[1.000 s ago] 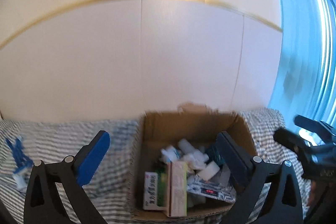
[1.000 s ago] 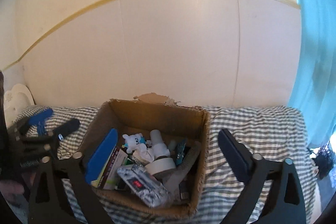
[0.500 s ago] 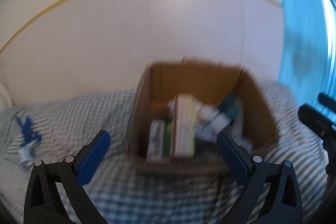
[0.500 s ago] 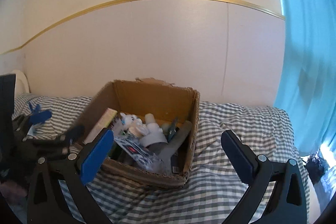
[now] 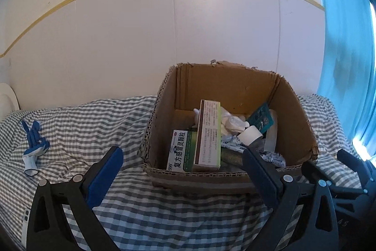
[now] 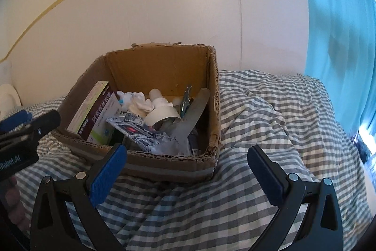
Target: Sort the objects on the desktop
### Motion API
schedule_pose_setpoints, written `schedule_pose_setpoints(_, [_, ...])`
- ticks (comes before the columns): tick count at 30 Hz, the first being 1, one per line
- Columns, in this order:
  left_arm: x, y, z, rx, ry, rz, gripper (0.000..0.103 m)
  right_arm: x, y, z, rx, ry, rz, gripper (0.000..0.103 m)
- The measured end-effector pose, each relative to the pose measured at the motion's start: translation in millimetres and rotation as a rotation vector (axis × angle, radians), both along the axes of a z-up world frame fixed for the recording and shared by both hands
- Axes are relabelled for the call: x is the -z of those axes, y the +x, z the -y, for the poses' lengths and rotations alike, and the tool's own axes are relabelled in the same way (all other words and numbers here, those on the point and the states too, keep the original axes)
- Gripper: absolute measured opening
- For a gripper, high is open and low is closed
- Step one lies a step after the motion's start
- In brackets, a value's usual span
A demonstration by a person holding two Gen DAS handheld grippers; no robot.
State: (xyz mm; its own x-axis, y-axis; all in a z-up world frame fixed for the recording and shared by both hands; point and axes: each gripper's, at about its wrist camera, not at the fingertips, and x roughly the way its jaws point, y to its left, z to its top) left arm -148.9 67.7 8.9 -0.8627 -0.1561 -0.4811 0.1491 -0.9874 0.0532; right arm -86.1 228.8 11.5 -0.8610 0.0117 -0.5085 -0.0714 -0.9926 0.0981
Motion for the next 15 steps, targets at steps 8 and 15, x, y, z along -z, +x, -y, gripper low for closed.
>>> schedule_pose_setpoints(8, [4.0,0.3,-0.5,0.005,0.025,0.025,0.103,4.7,-2.5,-0.3,0.003,0.000,0.013,0.103])
schedule_pose_setpoints(15, [5.1,0.4,-4.9,0.010,0.010,0.036,0.103,6.3,-3.3,1.6,-0.012,-0.001,0.009,0.103])
